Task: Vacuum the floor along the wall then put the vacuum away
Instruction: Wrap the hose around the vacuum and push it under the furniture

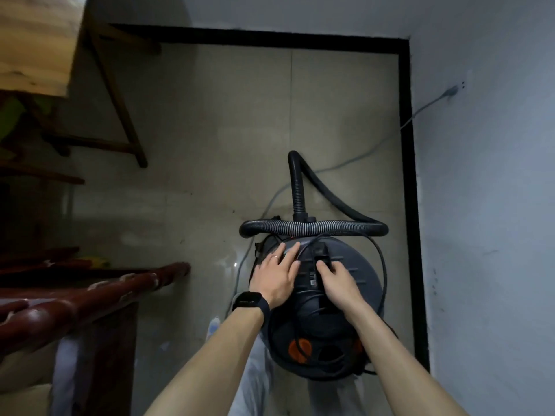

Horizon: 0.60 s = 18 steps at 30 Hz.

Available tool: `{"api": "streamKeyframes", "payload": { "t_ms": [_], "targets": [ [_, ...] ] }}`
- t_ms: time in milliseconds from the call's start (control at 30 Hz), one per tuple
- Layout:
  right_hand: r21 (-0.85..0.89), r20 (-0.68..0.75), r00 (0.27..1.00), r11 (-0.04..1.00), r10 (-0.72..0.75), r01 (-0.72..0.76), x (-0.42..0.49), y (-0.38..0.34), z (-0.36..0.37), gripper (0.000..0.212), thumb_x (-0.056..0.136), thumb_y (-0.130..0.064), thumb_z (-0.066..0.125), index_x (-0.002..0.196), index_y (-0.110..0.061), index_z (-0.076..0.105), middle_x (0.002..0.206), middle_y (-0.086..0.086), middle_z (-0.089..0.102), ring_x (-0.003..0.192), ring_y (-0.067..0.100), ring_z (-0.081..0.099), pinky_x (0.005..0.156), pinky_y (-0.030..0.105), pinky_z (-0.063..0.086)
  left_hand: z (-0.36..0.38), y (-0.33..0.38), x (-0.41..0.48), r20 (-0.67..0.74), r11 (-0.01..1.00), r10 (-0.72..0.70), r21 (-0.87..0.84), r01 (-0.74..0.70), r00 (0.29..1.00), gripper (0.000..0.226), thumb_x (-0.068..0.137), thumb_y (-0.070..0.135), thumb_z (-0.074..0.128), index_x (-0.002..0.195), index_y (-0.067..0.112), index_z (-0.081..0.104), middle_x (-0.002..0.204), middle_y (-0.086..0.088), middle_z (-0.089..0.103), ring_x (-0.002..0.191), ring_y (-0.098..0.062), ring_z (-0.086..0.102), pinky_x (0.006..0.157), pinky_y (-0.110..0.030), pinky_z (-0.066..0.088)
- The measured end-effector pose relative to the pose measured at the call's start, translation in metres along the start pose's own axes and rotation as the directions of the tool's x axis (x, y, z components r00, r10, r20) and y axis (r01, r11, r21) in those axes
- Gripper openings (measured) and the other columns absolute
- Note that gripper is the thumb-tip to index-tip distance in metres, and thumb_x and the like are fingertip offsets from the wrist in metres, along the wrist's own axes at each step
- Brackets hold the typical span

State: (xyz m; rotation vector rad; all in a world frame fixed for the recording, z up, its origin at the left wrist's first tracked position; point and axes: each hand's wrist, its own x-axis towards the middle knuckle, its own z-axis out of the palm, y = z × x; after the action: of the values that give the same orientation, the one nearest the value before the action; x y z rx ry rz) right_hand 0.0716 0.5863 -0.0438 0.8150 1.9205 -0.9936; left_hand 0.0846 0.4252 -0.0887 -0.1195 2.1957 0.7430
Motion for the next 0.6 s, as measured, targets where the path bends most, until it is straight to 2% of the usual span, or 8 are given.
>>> {"api": "streamKeyframes", "payload": {
  "t_ms": [67, 133, 267, 300, 367, 433, 533, 600],
  "targets": [
    [-0.019, 0.043, 0.999, 1.000, 0.010, -0.009, 0.000, 0.004, 0.004, 0.043, 0.101, -0.056, 0.045, 0.118, -0.018, 0.054, 0.099, -0.005, 0.076, 0.103, 0.019, 0.068, 0.100, 0.042, 0.048, 0.003, -0.005, -0.006, 0.001, 0.999, -0.023, -0.035, 0.023, 1.000, 0.050, 0.107, 0.049, 0.024, 0.155, 0.053, 0.010, 0.167, 0.000, 0.015, 0.148, -0.029, 0.027, 0.120, -0.044, 0.025],
    [-0.069, 0.044, 0.999, 0.998, 0.005, -0.002, -0.001, 0.004, 0.004, 0.041, 0.103, -0.056, 0.042, 0.113, -0.017, 0.049, 0.089, -0.007, 0.076, 0.101, 0.017, 0.064, 0.093, 0.038, 0.044, 0.004, -0.008, -0.008, -0.025, 0.992, -0.055, -0.113, 0.052, 0.998, 0.051, 0.107, 0.046, 0.029, 0.155, 0.050, 0.014, 0.165, -0.003, 0.021, 0.146, -0.029, 0.031, 0.118, -0.042, 0.029],
    [-0.029, 0.037, 0.999, 0.999, -0.029, 0.030, -0.002, 0.010, 0.004, 0.054, 0.098, -0.062, 0.048, 0.111, -0.012, 0.062, 0.080, -0.005, 0.075, 0.096, 0.019, 0.067, 0.100, 0.044, 0.048, 0.005, -0.004, -0.011, -0.047, 0.975, -0.124, -0.189, 0.113, 0.991, 0.054, 0.105, 0.047, 0.036, 0.155, 0.046, 0.018, 0.163, -0.004, 0.027, 0.145, -0.027, 0.034, 0.115, -0.042, 0.034],
    [-0.026, 0.045, 0.998, 0.999, -0.041, 0.042, -0.001, 0.013, 0.004, 0.059, 0.096, -0.064, 0.049, 0.114, -0.010, 0.062, 0.083, -0.005, 0.075, 0.096, 0.020, 0.068, 0.101, 0.045, 0.049, 0.006, -0.002, -0.010, -0.039, 0.971, -0.144, -0.201, 0.133, 0.989, 0.055, 0.104, 0.047, 0.038, 0.155, 0.046, 0.018, 0.163, -0.004, 0.026, 0.146, -0.027, 0.033, 0.115, -0.042, 0.034],
    [-0.062, 0.048, 0.997, 0.996, -0.057, 0.060, 0.002, 0.016, 0.004, 0.070, 0.092, -0.067, 0.056, 0.129, -0.007, 0.057, 0.108, -0.003, 0.075, 0.111, 0.024, 0.065, 0.103, 0.042, 0.047, 0.007, 0.003, -0.011, -0.033, 0.954, -0.193, -0.238, 0.180, 0.981, 0.058, 0.103, 0.046, 0.043, 0.155, 0.048, 0.017, 0.163, -0.005, 0.025, 0.146, -0.029, 0.034, 0.115, -0.043, 0.034],
    [-0.090, 0.056, 0.995, 0.992, -0.083, 0.088, 0.003, 0.017, 0.004, 0.068, 0.088, -0.060, 0.067, 0.135, -0.012, 0.054, 0.128, 0.003, 0.067, 0.122, 0.026, 0.060, 0.101, 0.038, 0.047, 0.010, 0.006, -0.011, -0.052, 0.945, -0.235, -0.245, 0.216, 0.971, 0.060, 0.103, 0.042, 0.047, 0.154, 0.049, 0.017, 0.162, -0.006, 0.026, 0.142, -0.032, 0.039, 0.114, -0.044, 0.037],
    [0.017, 0.112, 0.990, 0.996, -0.089, 0.088, 0.009, 0.024, 0.004, 0.038, 0.086, -0.035, 0.076, 0.114, -0.016, 0.060, 0.104, 0.002, 0.076, 0.095, 0.021, 0.073, 0.095, 0.042, 0.055, 0.013, 0.005, -0.010, -0.081, 0.950, -0.258, -0.202, 0.238, 0.963, 0.062, 0.102, 0.037, 0.048, 0.154, 0.049, 0.016, 0.160, -0.006, 0.029, 0.137, -0.034, 0.045, 0.110, -0.044, 0.040],
    [0.087, 0.111, 0.990, 0.993, -0.091, 0.082, 0.013, 0.026, 0.005, 0.029, 0.085, -0.024, 0.076, 0.108, -0.014, 0.060, 0.086, 0.001, 0.077, 0.075, 0.017, 0.076, 0.086, 0.044, 0.060, 0.013, 0.006, -0.008, -0.085, 0.956, -0.250, -0.179, 0.232, 0.965, 0.062, 0.102, 0.037, 0.048, 0.154, 0.049, 0.016, 0.159, -0.007, 0.029, 0.136, -0.035, 0.046, 0.110, -0.045, 0.039]
  ]
}}
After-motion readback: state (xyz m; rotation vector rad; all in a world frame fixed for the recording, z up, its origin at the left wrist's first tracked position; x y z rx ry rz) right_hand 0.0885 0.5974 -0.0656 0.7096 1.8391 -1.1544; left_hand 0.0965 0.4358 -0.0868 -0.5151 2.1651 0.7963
